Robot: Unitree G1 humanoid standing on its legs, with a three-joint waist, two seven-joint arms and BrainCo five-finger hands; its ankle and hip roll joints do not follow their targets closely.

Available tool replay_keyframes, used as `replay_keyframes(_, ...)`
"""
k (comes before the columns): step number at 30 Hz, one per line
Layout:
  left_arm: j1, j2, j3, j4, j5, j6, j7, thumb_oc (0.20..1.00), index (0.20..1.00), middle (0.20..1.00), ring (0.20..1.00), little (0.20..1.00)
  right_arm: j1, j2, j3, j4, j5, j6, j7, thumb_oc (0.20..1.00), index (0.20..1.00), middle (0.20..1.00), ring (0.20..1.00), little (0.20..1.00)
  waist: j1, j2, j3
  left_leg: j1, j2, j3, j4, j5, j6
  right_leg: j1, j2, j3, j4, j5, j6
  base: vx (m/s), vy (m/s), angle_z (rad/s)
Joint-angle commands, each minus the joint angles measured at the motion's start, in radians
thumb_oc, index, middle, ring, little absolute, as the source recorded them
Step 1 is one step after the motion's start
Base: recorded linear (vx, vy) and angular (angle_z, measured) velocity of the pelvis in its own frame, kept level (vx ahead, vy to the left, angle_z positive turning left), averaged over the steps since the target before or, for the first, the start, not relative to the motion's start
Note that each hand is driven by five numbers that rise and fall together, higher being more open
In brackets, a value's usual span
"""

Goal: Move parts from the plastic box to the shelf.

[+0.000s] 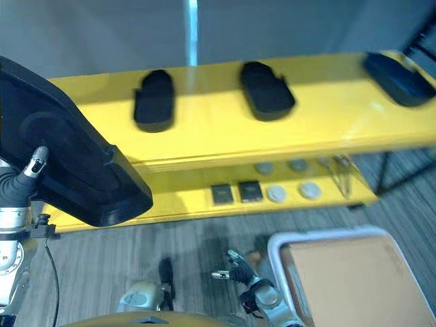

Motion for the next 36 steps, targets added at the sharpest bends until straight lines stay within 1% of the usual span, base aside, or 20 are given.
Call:
replay_keyframes(1, -0.088, 0.038, -0.005, -0.001, -0.026, -0.065, -0.094, 0.200, 0.200, 0.200, 0.200, 0.200, -0.054, 0.032, -0.046, 0.174, 0.159, 0.064, 0.043, 1.000, 1.000, 1.000, 1.000, 1.000, -0.011, 0.005, -0.028, 0.012, 0.087, -0.085, 0.006, 0.001, -0.135, 0.020, 0.041, -0.014, -0.119, 0.082, 0.011, 0.08, 0.234, 0.31)
replay_keyframes(4, -0.110, 0.054, -0.009, 0.001, -0.056, -0.052, -0.134, 0.200, 0.200, 0.200, 0.200, 0.200, -0.065, 0.038, -0.089, 0.275, 0.178, 0.095, 0.081, 1.000, 1.000, 1.000, 1.000, 1.000, -0.006, 0.011, -0.036, 0.019, 0.076, -0.081, 0.008, -0.012, -0.117, 0.027, 0.017, -0.021, -0.084, 0.069, 0.019, 0.07, 0.204, -0.21)
replay_keyframes(6, -0.189, 0.105, -0.046, -0.001, -0.105, 0.006, -0.200, 0.200, 0.200, 0.200, 0.200, 0.200, -0.076, 0.039, -0.114, 0.361, 0.132, 0.193, 0.115, 1.000, 1.000, 1.000, 1.000, 1.000, -0.004, 0.017, -0.046, 0.017, 0.035, -0.081, 0.012, -0.039, -0.072, 0.038, -0.043, -0.014, 0.024, 0.078, 0.033, 0.12, 0.289, 0.00)
replay_keyframes(7, -0.192, 0.105, -0.047, 0.000, -0.106, 0.007, -0.201, 0.200, 0.200, 0.200, 0.200, 0.200, -0.077, 0.039, -0.115, 0.362, 0.133, 0.194, 0.116, 1.000, 1.000, 1.000, 1.000, 1.000, -0.003, 0.016, -0.045, 0.017, 0.032, -0.082, 0.011, -0.041, -0.070, 0.037, -0.047, -0.014, 0.029, 0.077, 0.036, 0.09, 0.214, 0.26)
replay_keyframes(8, -0.207, 0.113, -0.059, -0.001, -0.108, 0.015, -0.207, 0.200, 0.200, 0.200, 0.200, 0.200, -0.075, 0.040, -0.119, 0.372, 0.147, 0.202, 0.117, 1.000, 1.000, 1.000, 1.000, 1.000, -0.008, 0.017, -0.044, 0.020, 0.021, -0.086, 0.011, -0.046, -0.063, 0.028, -0.065, -0.009, 0.063, 0.103, 0.044, 0.11, 0.252, 0.41)
replay_keyframes(9, -0.260, 0.131, -0.103, -0.008, -0.118, 0.053, -0.210, 0.200, 0.200, 0.200, 0.200, 0.200, -0.076, 0.042, -0.141, 0.397, 0.183, 0.208, 0.115, 1.000, 1.000, 1.000, 1.000, 1.000, -0.024, 0.017, -0.032, 0.034, -0.020, -0.113, 0.020, -0.083, -0.030, -0.035, -0.139, 0.023, 0.197, 0.195, 0.080, 0.15, 0.314, 0.29)
replay_keyframes(10, -0.282, 0.135, -0.120, -0.017, -0.112, 0.079, -0.207, 0.200, 0.200, 0.200, 0.200, 0.200, -0.084, 0.039, -0.156, 0.405, 0.200, 0.228, 0.116, 1.000, 1.000, 1.000, 1.000, 1.000, -0.035, 0.021, -0.026, 0.047, -0.030, -0.119, 0.019, -0.093, -0.019, -0.060, -0.153, 0.051, 0.246, 0.201, 0.083, 0.15, 0.308, 0.13)
replay_keyframes(11, -0.308, 0.142, -0.145, -0.020, -0.105, 0.100, -0.199, 0.200, 0.200, 0.200, 0.200, 0.200, -0.100, 0.035, -0.164, 0.411, 0.227, 0.267, 0.112, 1.000, 1.000, 1.000, 1.000, 1.000, -0.058, 0.026, -0.015, 0.070, -0.042, -0.145, 0.010, -0.099, -0.011, -0.115, -0.127, 0.124, 0.293, 0.201, 0.083, 0.08, 0.123, 0.18)
replay_keyframes(13, -0.333, 0.138, -0.169, -0.019, -0.095, 0.117, -0.198, 0.200, 0.200, 0.200, 0.200, 0.200, -0.107, 0.030, -0.167, 0.421, 0.252, 0.298, 0.114, 1.000, 1.000, 1.000, 1.000, 1.000, -0.079, 0.030, -0.009, 0.081, -0.048, -0.186, 0.003, -0.102, -0.009, -0.141, -0.061, 0.175, 0.270, 0.161, 0.066, 0.02, 0.020, 0.92)
replay_keyframes(15, -0.392, 0.152, -0.226, -0.010, -0.140, 0.132, -0.204, 0.200, 0.200, 0.200, 0.200, 0.200, -0.109, 0.029, -0.185, 0.459, 0.254, 0.304, 0.159, 1.000, 1.000, 1.000, 1.000, 1.000, -0.146, 0.032, -0.003, 0.089, -0.080, -0.291, -0.008, -0.094, 0.004, -0.240, 0.120, 0.259, 0.153, 0.166, 0.033, 0.00, -0.061, 0.68)
replay_keyframes(20, -0.384, 0.101, -0.220, -0.015, -0.210, 0.157, -0.228, 0.200, 0.200, 0.200, 0.200, 0.200, -0.106, 0.039, -0.181, 0.484, 0.215, 0.339, 0.233, 1.000, 1.000, 1.000, 1.000, 1.000, -0.151, 0.025, -0.011, 0.114, -0.109, -0.318, 0.011, -0.111, -0.013, -0.183, 0.156, 0.270, -0.047, 0.147, -0.018, 0.08, -0.094, 1.44)
replay_keyframes(21, -0.375, 0.080, -0.222, -0.012, -0.230, 0.171, -0.233, 0.200, 0.200, 0.200, 0.200, 0.200, -0.105, 0.033, -0.170, 0.495, 0.159, 0.369, 0.222, 1.000, 1.000, 1.000, 1.000, 1.000, -0.136, 0.014, -0.004, 0.060, -0.128, -0.301, 0.125, -0.135, -0.031, -0.129, 0.135, 0.271, -0.112, 0.154, -0.027, 0.05, 0.070, 0.67)
replay_keyframes(22, -0.367, 0.054, -0.225, 0.000, -0.240, 0.184, -0.270, 0.200, 0.200, 0.200, 0.200, 0.200, -0.099, 0.019, -0.160, 0.519, 0.133, 0.381, 0.182, 1.000, 1.000, 1.000, 1.000, 1.000, -0.125, 0.004, 0.000, 0.010, -0.107, -0.300, 0.216, -0.139, -0.061, -0.088, 0.116, 0.271, -0.158, 0.166, -0.026, 0.10, 0.199, -0.15)
replay_keyframes(24, -0.339, 0.035, -0.231, 0.000, -0.212, 0.200, -0.282, 0.200, 0.200, 0.200, 0.200, 0.200, -0.097, -0.002, -0.185, 0.529, 0.285, 0.437, 0.130, 1.000, 1.000, 1.000, 1.000, 1.000, -0.138, 0.006, -0.016, 0.041, -0.017, -0.278, 0.183, -0.106, -0.098, -0.073, 0.093, 0.270, -0.182, 0.175, -0.017, 0.15, 0.361, -0.33)
replay_keyframes(26, -0.303, 0.039, -0.212, -0.006, -0.229, 0.216, -0.267, 0.200, 0.200, 0.200, 0.200, 0.200, -0.112, -0.032, -0.223, 0.537, 0.228, 0.501, 0.139, 1.000, 1.000, 1.000, 1.000, 1.000, -0.152, 0.024, -0.040, 0.094, 0.119, -0.322, 0.053, 0.002, -0.150, -0.075, 0.073, 0.322, -0.199, 0.176, -0.007, 0.19, 0.508, -0.11)
replay_keyframes(29, -0.279, 0.051, -0.199, 0.006, -0.212, 0.213, -0.239, 0.200, 0.200, 0.200, 0.200, 0.200, -0.119, -0.046, -0.213, 0.565, 0.162, 0.498, 0.135, 1.000, 1.000, 1.000, 1.000, 1.000, -0.144, 0.031, -0.038, 0.085, 0.148, -0.421, 0.033, 0.035, -0.165, -0.072, 0.066, 0.406, -0.197, 0.166, -0.001, 0.15, 0.419, -0.73)
replay_keyframes(30, -0.274, 0.059, -0.197, 0.015, -0.207, 0.207, -0.233, 0.200, 0.200, 0.200, 0.200, 0.200, -0.117, -0.050, -0.215, 0.575, 0.159, 0.496, 0.135, 1.000, 1.000, 1.000, 1.000, 1.000, -0.144, 0.033, -0.037, 0.082, 0.146, -0.440, 0.043, 0.018, -0.160, -0.074, 0.058, 0.430, -0.185, 0.158, 0.002, 0.15, 0.605, -1.13)
replay_keyframes(32, -0.276, 0.066, -0.198, 0.027, -0.201, 0.200, -0.239, 0.200, 0.200, 0.200, 0.200, 0.200, -0.113, -0.055, -0.227, 0.580, 0.151, 0.496, 0.139, 1.000, 1.000, 1.000, 1.000, 1.000, -0.150, 0.039, -0.035, 0.086, 0.147, -0.419, 0.053, -0.008, -0.154, -0.074, 0.034, 0.435, -0.169, 0.154, 0.012, 0.08, 0.450, -0.89)
replay_keyframes(34, -0.310, 0.097, -0.216, 0.048, -0.210, 0.211, -0.249, 0.200, 0.200, 0.200, 0.200, 0.200, -0.099, -0.036, -0.235, 0.567, 0.160, 0.477, 0.119, 1.000, 1.000, 1.000, 1.000, 1.000, -0.164, 0.043, -0.036, 0.104, 0.116, -0.380, 0.055, -0.085, -0.126, -0.088, -0.021, 0.424, -0.118, 0.155, 0.045, 0.09, 0.522, -0.40)
replay_keyframes(36, -0.347, 0.120, -0.235, 0.056, -0.214, 0.237, -0.253, 0.200, 0.200, 0.200, 0.200, 0.200, -0.093, -0.020, -0.234, 0.546, 0.223, 0.481, 0.051, 1.000, 1.000, 1.000, 1.000, 1.000, -0.163, 0.040, -0.031, 0.096, 0.088, -0.378, 0.074, -0.109, -0.103, -0.090, -0.056, 0.420, -0.099, 0.173, 0.064, 0.09, 0.483, -0.19)
